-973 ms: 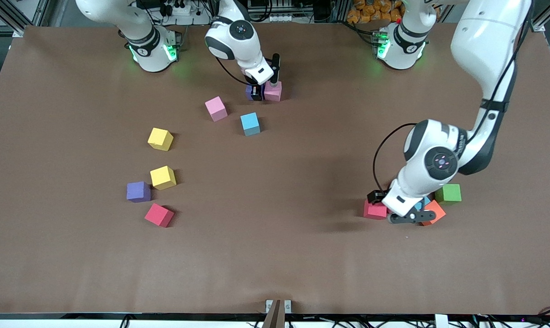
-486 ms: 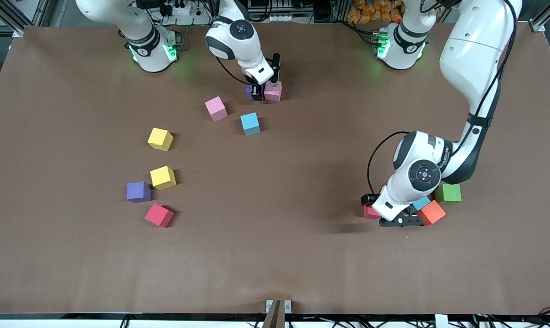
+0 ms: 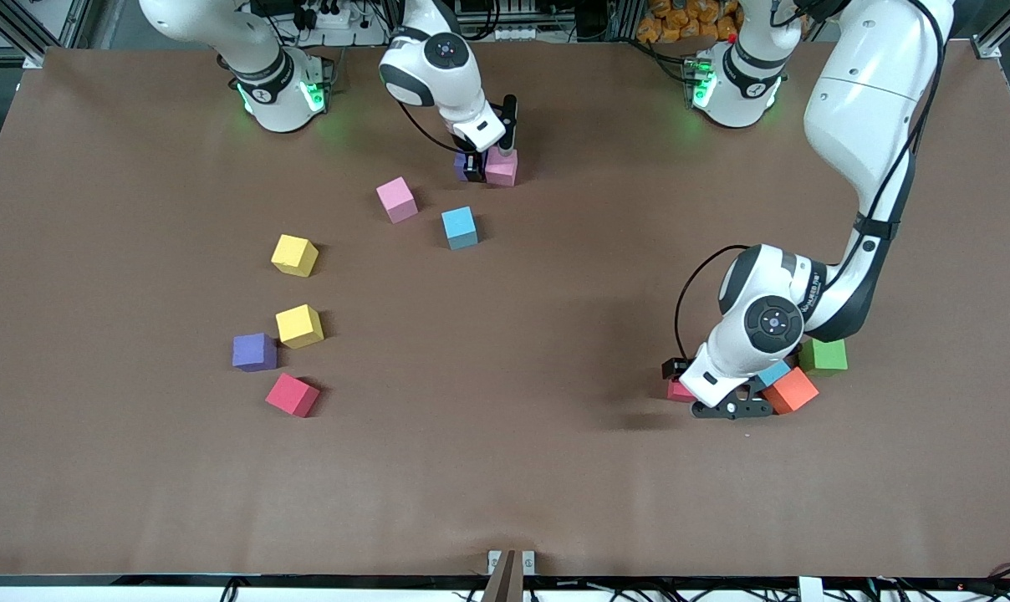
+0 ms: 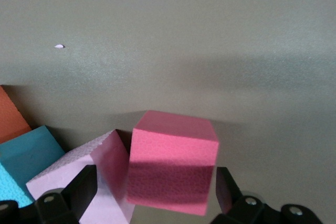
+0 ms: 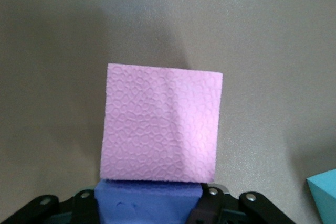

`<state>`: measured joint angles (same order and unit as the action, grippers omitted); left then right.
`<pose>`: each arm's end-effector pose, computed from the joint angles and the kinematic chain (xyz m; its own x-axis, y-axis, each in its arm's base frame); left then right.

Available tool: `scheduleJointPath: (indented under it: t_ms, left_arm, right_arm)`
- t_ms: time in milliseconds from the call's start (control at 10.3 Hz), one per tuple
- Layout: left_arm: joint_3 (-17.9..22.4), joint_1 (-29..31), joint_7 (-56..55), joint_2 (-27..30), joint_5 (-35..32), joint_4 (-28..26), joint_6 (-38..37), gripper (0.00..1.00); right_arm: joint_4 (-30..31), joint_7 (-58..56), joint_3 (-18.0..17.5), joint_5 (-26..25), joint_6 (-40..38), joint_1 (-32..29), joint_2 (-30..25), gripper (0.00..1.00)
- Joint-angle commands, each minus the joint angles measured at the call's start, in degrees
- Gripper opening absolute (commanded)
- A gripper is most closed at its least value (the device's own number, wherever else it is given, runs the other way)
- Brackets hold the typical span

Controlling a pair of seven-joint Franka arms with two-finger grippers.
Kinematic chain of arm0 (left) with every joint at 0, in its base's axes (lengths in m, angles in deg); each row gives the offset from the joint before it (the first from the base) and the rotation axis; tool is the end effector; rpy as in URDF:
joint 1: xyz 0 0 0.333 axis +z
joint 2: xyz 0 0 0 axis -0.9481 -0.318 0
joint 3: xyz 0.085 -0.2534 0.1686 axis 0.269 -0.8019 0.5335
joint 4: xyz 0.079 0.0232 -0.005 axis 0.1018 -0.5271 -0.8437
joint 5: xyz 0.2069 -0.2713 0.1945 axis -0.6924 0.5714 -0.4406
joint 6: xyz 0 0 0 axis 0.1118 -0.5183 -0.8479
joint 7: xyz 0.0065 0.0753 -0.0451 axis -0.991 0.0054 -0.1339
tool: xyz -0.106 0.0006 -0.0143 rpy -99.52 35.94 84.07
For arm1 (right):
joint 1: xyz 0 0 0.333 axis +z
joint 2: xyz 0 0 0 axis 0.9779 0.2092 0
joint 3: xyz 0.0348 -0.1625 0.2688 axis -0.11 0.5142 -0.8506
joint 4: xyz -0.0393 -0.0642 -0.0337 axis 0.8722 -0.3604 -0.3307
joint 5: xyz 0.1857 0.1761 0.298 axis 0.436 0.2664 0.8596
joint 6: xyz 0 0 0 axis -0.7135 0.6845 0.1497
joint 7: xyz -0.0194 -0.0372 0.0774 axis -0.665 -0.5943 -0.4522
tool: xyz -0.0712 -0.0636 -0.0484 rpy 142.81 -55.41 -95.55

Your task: Form number 2 with 11 blocks

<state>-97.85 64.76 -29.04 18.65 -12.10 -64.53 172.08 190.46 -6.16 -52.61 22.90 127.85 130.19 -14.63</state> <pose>0.6614 -0.1982 0.2289 0.9999 -0.0106 0.0072 -0.0103 -0.9992 -0.0394 0.1955 0.4500 0.1904 0.0941 0.9917 0.0875 0.9951 -0.0909 -0.0401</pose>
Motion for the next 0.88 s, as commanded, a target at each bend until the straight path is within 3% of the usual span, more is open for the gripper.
scheduleJointPath:
  t_ms: [0,195,389,778]
  left_arm:
    - [0.6,-0.9,2.2,-0.7,-1.3,2.0,0.2,1.00]
    - [0.6,-0.9,5.1,-0.8,-1.2,2.2,0.3,1.00]
    - [0.7,-1.0,11.8,-1.1,-0.7,2.9,1.6,1.00]
    - [0.7,-1.6,11.8,-3.0,0.9,3.0,5.0,1.00]
  right_arm:
    - [-0.5,0.8,0.6,-0.6,-0.3,0.6,0.3,1.00]
    - [-0.3,0.7,0.6,-0.6,-0.8,0.0,-1.5,1.00]
    - [-0.4,0.8,0.6,-0.6,-6.4,-0.4,-5.5,1.00]
    - [-1.8,0.7,1.7,-0.4,-19.4,-0.8,-13.7,1.00]
